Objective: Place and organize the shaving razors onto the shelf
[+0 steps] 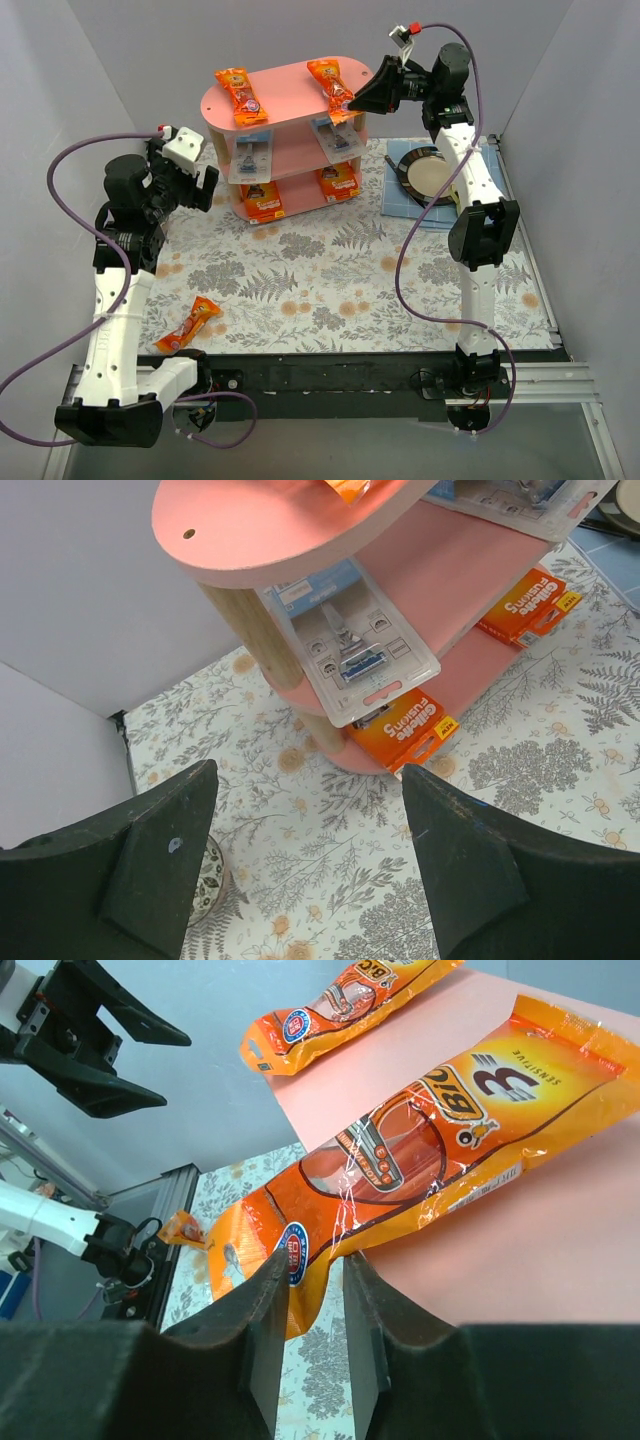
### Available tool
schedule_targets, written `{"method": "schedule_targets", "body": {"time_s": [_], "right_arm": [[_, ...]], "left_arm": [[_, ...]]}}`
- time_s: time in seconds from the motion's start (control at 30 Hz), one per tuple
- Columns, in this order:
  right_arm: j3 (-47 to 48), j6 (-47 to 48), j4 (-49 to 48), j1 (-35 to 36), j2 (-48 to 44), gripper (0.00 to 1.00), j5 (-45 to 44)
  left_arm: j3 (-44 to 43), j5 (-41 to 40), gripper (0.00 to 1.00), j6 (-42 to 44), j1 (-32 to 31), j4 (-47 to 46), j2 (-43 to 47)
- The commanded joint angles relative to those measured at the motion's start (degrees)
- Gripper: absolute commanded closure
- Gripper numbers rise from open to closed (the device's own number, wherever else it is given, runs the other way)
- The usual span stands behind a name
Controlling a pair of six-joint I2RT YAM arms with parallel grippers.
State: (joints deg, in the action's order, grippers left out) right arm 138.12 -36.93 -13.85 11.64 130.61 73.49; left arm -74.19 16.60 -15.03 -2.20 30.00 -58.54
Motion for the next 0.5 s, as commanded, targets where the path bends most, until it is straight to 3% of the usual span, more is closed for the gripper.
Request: {"method": "schedule_targets", "body": {"time_s": [0.0,0.3,0.33,0.4,0.47], "right_arm": [[2.3,0.7,-0.7,-0.8,-1.8,0.62,-1.2],[1.7,2.6,0.9,-1.4,-3.8,0.53,-2.7],[1.7,3.2,1.4,-1.4,-4.0,0.47,-2.8],[1.5,5.0,4.3,-1.5,-4.7,0.02,-4.4],[1.4,5.6,5.5,-1.7,-5.1,0.01,-5.0]], "left_arm": [[0.3,2.2,0.27,-1.1,1.0,0.5,1.9],[0.6,3.9,0.27,-2.0,1.9,-0.1,2.4],[0.7,4.0,0.27,-2.1,2.0,-0.2,2.4],[0.6,4.1,0.27,-2.4,2.1,-0.6,2.3],[0.6,4.2,0.27,-2.5,2.1,-0.8,2.3]]}}
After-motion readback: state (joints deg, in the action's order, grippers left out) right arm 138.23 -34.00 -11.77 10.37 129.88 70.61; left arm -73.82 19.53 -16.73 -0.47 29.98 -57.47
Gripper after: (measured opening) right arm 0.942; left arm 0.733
